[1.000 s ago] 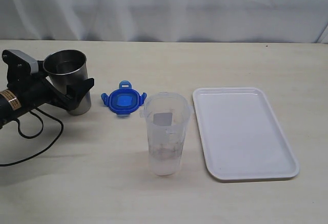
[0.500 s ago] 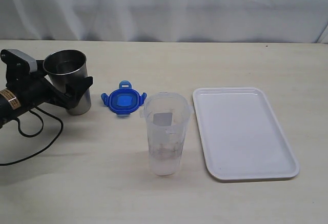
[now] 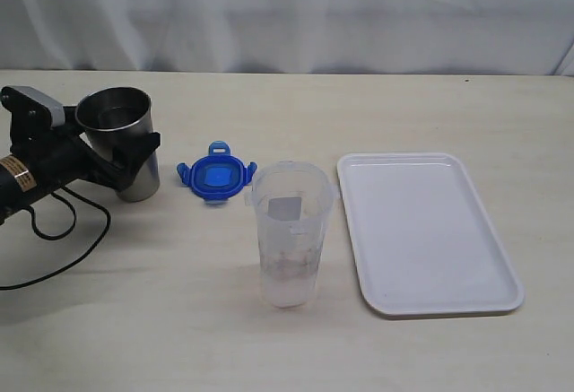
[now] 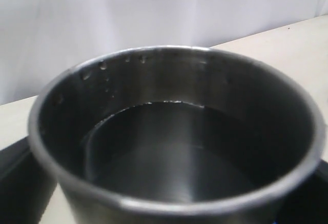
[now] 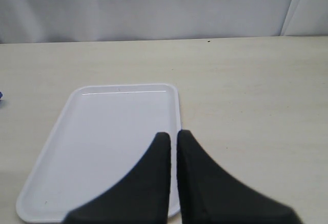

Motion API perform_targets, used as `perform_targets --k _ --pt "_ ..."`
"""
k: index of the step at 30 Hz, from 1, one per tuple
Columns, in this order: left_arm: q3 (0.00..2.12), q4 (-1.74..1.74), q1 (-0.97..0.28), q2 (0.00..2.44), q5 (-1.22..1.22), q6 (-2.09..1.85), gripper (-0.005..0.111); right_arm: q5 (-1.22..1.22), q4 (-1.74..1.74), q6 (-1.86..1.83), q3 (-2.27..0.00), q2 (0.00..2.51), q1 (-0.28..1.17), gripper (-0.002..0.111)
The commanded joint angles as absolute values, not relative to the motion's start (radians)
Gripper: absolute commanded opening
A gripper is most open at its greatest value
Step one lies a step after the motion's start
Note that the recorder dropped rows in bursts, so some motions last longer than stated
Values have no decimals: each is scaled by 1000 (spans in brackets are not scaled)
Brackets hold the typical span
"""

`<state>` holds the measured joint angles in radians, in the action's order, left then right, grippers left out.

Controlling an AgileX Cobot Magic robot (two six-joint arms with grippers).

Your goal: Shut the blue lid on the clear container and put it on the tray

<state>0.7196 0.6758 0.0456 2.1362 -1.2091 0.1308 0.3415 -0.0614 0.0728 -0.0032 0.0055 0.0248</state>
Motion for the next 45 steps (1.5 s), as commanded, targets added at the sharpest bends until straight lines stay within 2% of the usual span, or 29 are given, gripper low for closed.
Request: perform_targets --k 1,8,12,13,37,45 --pt "725 680 43 2137 -1221 135 65 343 -60 76 0 0 26 5" --pt "725 685 43 2137 -1221 143 39 343 -60 76 0 0 26 5" --pt "725 720 43 2137 -1221 164 5 343 -60 76 0 0 26 5" --pt "725 722 43 2137 -1221 164 0 343 -60 76 0 0 26 5" --pt "723 775 43 1966 -1221 300 0 343 -60 76 0 0 26 5" --pt "723 747 -43 1862 -1221 289 0 343 -60 76 0 0 26 5"
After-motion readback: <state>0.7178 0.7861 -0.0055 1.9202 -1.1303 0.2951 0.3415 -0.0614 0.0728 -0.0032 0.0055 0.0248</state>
